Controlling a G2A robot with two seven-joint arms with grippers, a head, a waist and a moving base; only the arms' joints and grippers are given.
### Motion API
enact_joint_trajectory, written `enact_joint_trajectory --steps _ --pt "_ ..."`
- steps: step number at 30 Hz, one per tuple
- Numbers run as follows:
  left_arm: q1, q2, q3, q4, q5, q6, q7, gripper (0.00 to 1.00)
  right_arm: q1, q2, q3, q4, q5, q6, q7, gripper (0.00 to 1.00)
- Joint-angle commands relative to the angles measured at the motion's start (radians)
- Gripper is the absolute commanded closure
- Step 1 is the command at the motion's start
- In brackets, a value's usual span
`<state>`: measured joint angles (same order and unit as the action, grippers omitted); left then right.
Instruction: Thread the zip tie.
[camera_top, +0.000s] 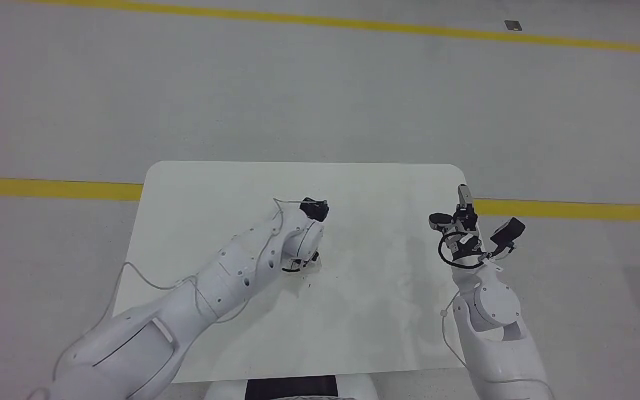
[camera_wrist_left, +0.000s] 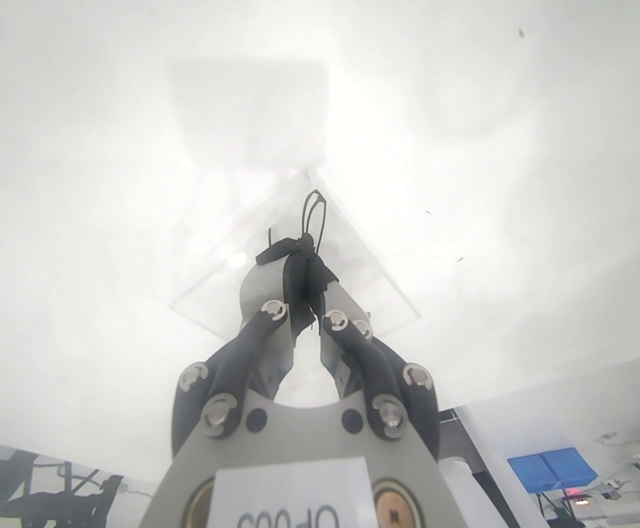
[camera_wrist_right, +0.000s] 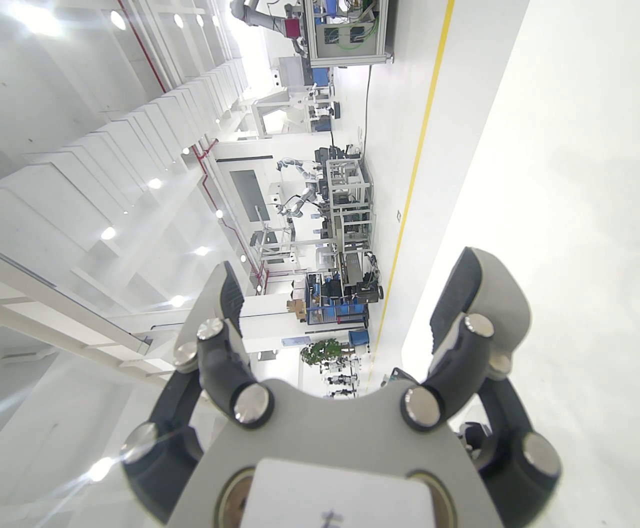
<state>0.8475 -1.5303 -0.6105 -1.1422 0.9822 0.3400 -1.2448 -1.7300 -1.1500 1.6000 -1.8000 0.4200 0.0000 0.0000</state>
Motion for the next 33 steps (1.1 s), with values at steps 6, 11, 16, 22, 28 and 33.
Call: enact_joint_trajectory --steps 6,11,16,22,28,33 --pt "0.029 0.006 -0.028 -0.049 0.044 0.0 -0.02 1.0 0.0 0.0 0.0 0.0 0.0 0.0 0.0 0.0" --pt "0.045 0.009 -0.042 -0.068 0.065 0.0 -0.031 0.93 0.0 0.0 0.0 0.0 0.0 0.0 0.0 0.0" --pt "0.053 0.009 -0.051 -0.077 0.075 0.0 -0.037 0.86 0.0 0.0 0.0 0.0 0.0 0.0 0.0 0.0" --pt "0.057 0.009 -0.058 -0.078 0.078 0.0 -0.039 0.87 0.0 0.0 0.0 0.0 0.0 0.0 0.0 0.0" --pt "0.055 0.008 -0.058 -0.059 0.072 -0.003 -0.03 0.85 0.0 0.0 0.0 0.0 0.0 0.0 0.0 0.0" --pt "0.046 0.005 -0.053 -0.037 0.067 -0.004 -0.023 0.85 0.0 0.0 0.0 0.0 0.0 0.0 0.0 0.0"
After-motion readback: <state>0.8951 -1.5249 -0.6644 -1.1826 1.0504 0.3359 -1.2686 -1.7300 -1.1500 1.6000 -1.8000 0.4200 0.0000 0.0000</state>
